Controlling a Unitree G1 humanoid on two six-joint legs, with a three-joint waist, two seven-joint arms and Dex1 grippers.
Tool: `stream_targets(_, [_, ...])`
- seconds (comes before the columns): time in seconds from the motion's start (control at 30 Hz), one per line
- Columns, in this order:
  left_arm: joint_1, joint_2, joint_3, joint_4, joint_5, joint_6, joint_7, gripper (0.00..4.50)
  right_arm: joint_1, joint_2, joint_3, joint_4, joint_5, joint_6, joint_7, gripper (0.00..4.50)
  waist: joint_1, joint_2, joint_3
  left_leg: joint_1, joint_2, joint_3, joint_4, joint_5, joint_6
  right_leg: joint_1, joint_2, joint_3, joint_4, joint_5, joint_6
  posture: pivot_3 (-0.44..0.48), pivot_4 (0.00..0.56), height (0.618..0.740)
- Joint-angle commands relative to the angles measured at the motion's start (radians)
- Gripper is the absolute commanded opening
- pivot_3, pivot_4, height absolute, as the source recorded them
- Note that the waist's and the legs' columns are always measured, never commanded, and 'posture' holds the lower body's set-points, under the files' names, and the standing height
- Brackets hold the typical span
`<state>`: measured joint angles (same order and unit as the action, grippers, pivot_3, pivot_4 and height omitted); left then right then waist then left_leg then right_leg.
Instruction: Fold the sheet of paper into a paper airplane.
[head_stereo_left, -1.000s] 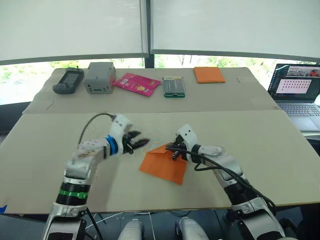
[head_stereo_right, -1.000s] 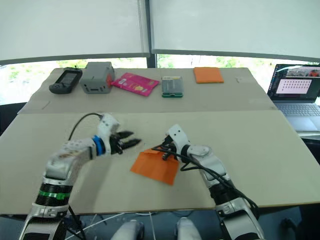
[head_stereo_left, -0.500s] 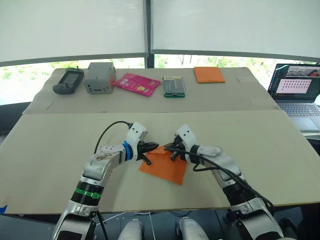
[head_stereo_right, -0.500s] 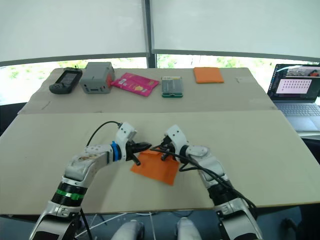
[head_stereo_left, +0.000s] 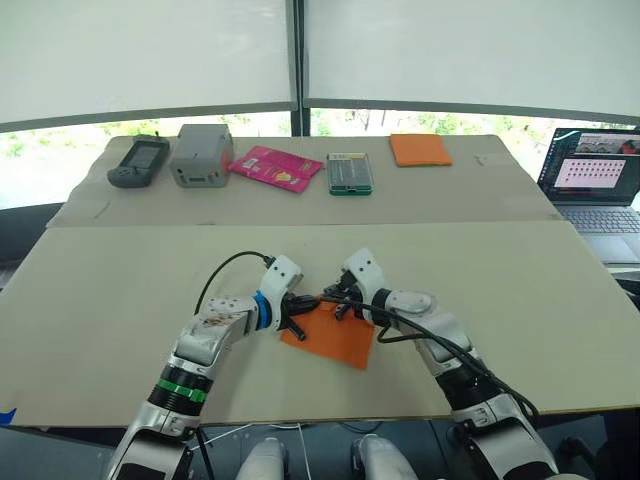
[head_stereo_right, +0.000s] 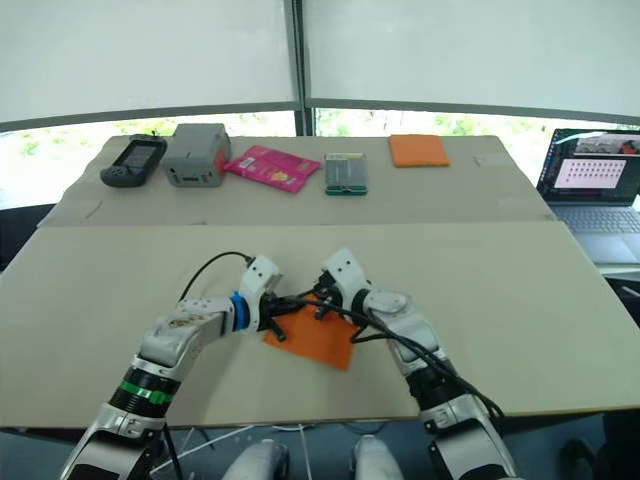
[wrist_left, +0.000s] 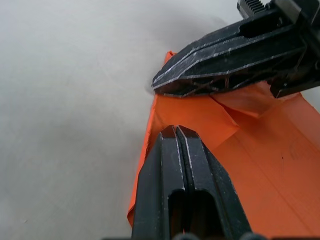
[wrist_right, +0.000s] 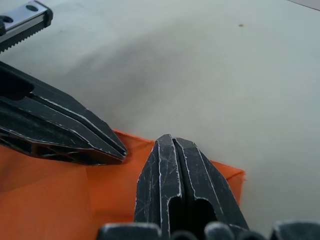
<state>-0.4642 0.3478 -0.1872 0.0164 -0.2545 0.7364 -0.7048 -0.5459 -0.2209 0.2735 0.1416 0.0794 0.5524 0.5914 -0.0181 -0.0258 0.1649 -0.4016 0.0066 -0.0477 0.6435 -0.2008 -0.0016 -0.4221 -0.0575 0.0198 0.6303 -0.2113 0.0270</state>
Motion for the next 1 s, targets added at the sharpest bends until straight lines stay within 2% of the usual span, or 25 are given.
stream_targets(0.03, [0.006, 0.001, -0.008, 0.006, 0.007, -0.009, 0.003, 0.04, -0.005, 0.012, 0.022, 0.015, -0.013, -0.009, 0.008, 0.0, 0.0, 0.0, 0.0, 0.0, 0.0, 0.0, 0.0, 0.0, 0.0, 0.0, 0.0, 0.0, 0.0, 0.0, 0.0, 0.0, 0.15, 0.74])
stream_targets(0.2, [0.008, 0.007, 0.001, 0.008, 0.006, -0.014, 0.006, 0.04, -0.019, -0.006, -0.004, 0.068, -0.05, -0.016, -0.035, 0.0, 0.0, 0.0, 0.0, 0.002, 0.0, 0.0, 0.0, 0.0, 0.0, 0.001, 0.0, 0.0, 0.001, 0.0, 0.0, 0.0, 0.15, 0.74])
stream_targets(0.5, [0.018, 0.02, 0.002, 0.0, 0.008, -0.021, 0.009, 0.04, 0.026, -0.096, -0.033, 0.073, -0.049, -0.045, -0.017, 0.0, 0.006, 0.0, 0.0, 0.002, -0.001, 0.0, 0.0, 0.0, 0.0, 0.002, -0.001, 0.0, 0.0, 0.0, 0.0, 0.0, 0.15, 0.74])
stream_targets(0.73, [-0.001, 0.008, -0.001, 0.014, 0.001, -0.038, -0.002, 0.04, 0.051, -0.076, -0.044, 0.003, -0.017, -0.113, 0.006, 0.0, 0.004, 0.0, 0.0, 0.002, -0.001, 0.0, 0.0, 0.0, 0.0, 0.003, -0.001, 0.0, 0.0, -0.002, 0.003, 0.0, 0.15, 0.74])
stream_targets(1.0, [-0.086, -0.016, -0.067, 0.129, 0.044, -0.131, -0.064, 0.04, 0.175, -0.099, -0.03, -0.13, -0.022, -0.111, 0.027, 0.0, 0.005, 0.0, 0.0, 0.001, -0.002, 0.0, 0.0, 0.0, 0.0, 0.002, -0.001, 0.0, 0.0, -0.002, 0.003, 0.0, 0.15, 0.74])
